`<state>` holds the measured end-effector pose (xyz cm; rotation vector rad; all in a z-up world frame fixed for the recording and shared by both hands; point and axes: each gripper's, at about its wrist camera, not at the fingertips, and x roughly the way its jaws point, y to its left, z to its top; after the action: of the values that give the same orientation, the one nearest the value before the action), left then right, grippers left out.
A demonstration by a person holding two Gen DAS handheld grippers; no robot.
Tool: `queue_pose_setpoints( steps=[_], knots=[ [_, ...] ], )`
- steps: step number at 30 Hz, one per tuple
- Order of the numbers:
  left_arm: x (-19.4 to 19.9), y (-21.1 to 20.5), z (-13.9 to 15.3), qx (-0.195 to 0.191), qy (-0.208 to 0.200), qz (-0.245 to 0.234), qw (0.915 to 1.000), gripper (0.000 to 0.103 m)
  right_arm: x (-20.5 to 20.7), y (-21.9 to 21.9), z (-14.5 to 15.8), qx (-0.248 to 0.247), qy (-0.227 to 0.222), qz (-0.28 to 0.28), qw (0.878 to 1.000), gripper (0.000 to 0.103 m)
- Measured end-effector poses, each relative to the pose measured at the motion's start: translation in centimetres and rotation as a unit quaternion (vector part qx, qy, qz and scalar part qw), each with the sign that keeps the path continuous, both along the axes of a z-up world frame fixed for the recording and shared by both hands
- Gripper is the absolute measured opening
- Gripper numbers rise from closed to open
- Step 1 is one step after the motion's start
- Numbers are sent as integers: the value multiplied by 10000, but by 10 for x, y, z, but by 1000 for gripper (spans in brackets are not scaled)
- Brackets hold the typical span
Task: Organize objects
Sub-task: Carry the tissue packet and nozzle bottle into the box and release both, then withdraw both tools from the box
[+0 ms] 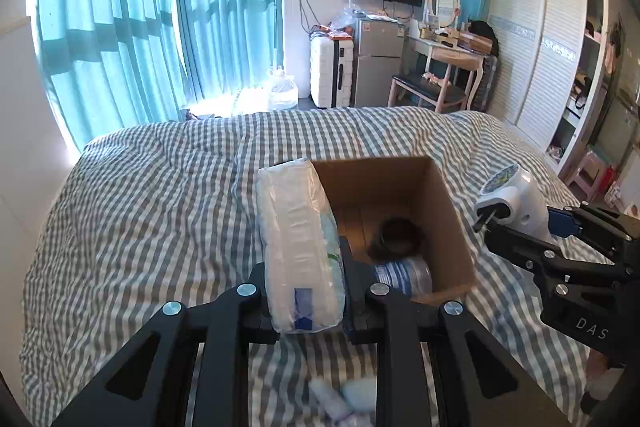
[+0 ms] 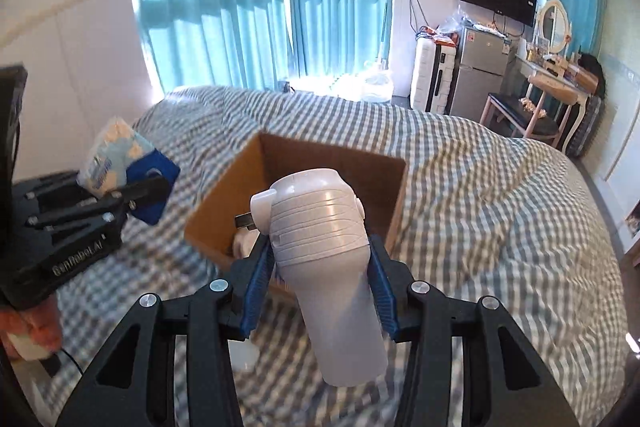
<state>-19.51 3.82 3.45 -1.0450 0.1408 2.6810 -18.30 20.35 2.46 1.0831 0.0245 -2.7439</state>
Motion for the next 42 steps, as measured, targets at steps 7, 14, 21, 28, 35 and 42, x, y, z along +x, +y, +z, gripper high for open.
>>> queue_pose_setpoints(
  steps=[7, 14, 21, 28, 35, 42],
  knots=[
    [-61, 18, -39, -62, -265, -158, 9995, 21, -86, 2, -29, -159, -312, -64, 9994, 46],
    [-96, 32, -85, -169, -539, -441, 9974, 21, -140, -1, -68, -51, -596, 60, 9982, 46],
    [-101, 26, -98, -23, -765, -406, 9962, 29, -139, 2, -70, -166, -446, 76, 9988, 52],
    [-63, 22, -55, 267, -625, -484, 9965, 85, -98, 15, -15, -334, 52, -46, 9994, 75],
    [1, 7, 17, 121, 87, -77, 9999, 94, -32, 17, 52, -198, 560, -120, 9982, 75],
    [56, -9, 60, 84, 463, 128, 9988, 99, 36, 22, 96, -214, 946, -46, 9953, 83]
  ],
)
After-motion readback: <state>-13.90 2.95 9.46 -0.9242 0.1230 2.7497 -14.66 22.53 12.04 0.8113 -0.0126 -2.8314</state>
